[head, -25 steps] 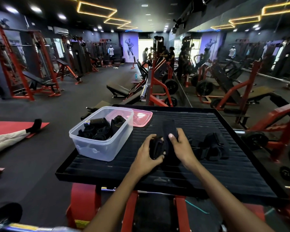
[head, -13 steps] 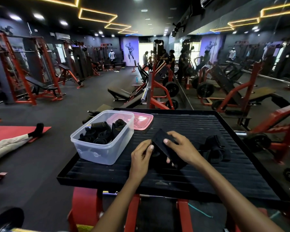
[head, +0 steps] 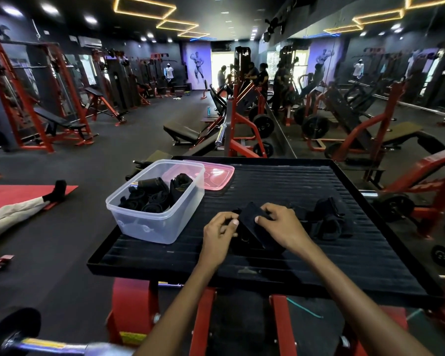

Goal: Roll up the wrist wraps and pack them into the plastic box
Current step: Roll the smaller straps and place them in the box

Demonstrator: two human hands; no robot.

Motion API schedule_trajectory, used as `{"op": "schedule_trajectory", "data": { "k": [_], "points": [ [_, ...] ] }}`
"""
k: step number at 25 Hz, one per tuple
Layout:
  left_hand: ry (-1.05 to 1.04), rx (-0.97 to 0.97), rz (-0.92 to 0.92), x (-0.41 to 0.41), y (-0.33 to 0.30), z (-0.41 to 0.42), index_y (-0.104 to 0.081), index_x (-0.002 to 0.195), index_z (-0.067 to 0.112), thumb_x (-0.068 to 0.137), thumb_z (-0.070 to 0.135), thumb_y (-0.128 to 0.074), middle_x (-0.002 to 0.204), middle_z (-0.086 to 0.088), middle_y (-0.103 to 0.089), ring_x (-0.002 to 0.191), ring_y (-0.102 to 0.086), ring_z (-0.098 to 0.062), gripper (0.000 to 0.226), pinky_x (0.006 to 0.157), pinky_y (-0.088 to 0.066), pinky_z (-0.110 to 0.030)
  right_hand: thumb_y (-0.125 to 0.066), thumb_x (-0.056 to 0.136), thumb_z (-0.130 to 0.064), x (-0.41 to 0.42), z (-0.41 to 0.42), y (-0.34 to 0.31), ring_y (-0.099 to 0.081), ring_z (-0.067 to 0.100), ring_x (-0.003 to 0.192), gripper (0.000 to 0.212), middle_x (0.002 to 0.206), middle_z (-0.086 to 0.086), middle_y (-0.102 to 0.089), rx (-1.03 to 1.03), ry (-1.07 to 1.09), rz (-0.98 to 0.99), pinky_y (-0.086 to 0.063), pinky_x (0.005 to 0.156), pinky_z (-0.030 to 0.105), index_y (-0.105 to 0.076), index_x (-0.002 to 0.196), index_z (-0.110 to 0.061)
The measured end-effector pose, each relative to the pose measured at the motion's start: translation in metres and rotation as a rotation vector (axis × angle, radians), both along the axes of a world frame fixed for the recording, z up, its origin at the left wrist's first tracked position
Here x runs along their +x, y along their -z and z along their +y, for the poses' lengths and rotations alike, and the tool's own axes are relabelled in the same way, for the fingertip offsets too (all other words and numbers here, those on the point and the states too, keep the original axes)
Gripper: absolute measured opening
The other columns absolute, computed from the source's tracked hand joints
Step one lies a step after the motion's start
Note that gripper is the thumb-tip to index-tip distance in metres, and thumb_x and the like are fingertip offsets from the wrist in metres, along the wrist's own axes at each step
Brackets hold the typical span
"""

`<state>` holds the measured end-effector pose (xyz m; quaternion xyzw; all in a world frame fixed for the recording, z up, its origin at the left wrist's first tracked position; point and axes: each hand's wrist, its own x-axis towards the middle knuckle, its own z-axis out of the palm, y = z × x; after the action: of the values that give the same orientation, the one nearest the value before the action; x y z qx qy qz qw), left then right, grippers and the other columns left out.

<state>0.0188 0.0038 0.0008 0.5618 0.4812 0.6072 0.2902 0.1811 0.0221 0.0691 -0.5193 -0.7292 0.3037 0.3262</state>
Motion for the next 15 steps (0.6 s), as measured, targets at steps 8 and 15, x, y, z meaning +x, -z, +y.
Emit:
{"op": "schedule_trajectory", "data": {
  "k": [8, 15],
  "points": [
    [-0.011, -0.089, 0.096, 0.001, 0.004, 0.004, -0.064, 0.078, 0.023, 0.076, 0.001, -0.072, 0.106, 0.007, -0.055, 0.095, -0.061, -0.009, 0.023, 0.076, -0.052, -0.016, -0.059, 0.089, -0.009, 0.0, 0.0, 0.007, -0.069, 0.018, 0.068, 0.014, 0.081, 0.003, -0.072, -0.017, -0.032, 0.203, -0.054, 0.062, 0.024, -0.066, 0.096, -0.019],
    [-0.109, 0.085, 0.093, 0.0, 0.001, 0.003, -0.056, 0.087, 0.024, 0.087, 0.004, -0.059, 0.11, 0.003, -0.052, 0.102, -0.051, 0.006, 0.021, 0.078, -0.053, -0.028, -0.059, 0.087, -0.019, 0.006, -0.001, 0.006, -0.07, 0.013, 0.076, 0.02, 0.094, -0.003, -0.073, 0.081, -0.081, -0.019, -0.058, 0.075, 0.036, -0.069, 0.103, -0.026]
  ]
}}
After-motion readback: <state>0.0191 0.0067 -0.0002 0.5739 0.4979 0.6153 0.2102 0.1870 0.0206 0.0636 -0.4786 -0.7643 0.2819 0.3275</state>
